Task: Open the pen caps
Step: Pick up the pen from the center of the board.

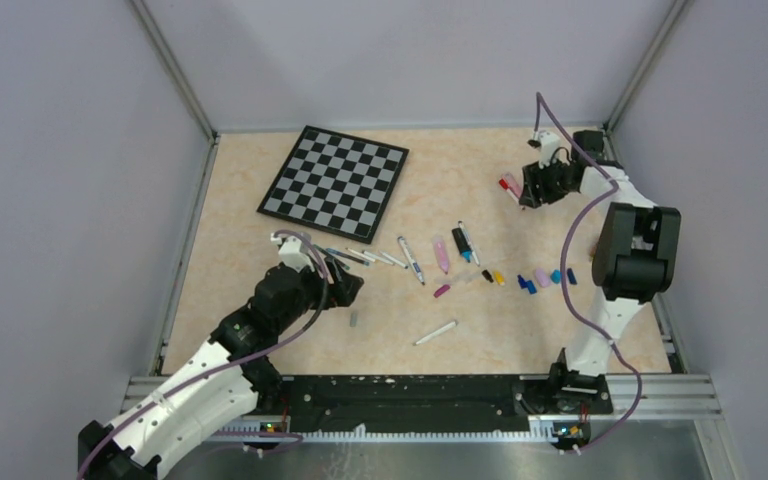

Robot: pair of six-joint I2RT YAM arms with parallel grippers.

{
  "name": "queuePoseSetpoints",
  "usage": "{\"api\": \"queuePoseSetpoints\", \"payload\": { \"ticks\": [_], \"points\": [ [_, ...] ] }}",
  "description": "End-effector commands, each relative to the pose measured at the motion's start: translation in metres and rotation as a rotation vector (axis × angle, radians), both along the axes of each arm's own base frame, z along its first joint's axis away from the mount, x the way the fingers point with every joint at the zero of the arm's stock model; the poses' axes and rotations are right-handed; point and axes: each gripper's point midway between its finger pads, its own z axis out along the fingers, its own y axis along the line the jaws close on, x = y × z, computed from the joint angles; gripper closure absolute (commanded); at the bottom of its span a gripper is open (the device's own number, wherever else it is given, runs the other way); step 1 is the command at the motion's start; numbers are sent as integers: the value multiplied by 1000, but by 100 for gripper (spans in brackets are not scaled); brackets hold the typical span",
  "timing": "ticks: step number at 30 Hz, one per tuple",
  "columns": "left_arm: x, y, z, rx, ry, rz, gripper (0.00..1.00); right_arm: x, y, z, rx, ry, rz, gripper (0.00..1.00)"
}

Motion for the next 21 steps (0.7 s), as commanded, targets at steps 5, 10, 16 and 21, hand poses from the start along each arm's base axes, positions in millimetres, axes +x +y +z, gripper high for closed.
{"api": "queuePoseSetpoints", "payload": {
  "ticks": [5,10,16,21],
  "points": [
    [8,0,7,-18,-40,21,1,27,6,-10,-61,28,-13,57],
    [9,0,5,-14,-38,25,1,32,9,-21,-85,60,-24,65],
    [9,1,3,-11,-34,28,1,35,4,-26,-118,70,-45,67],
    [9,1,3,-15,-32,27,1,37,5,-31,-116,87,-40,70]
  ]
}}
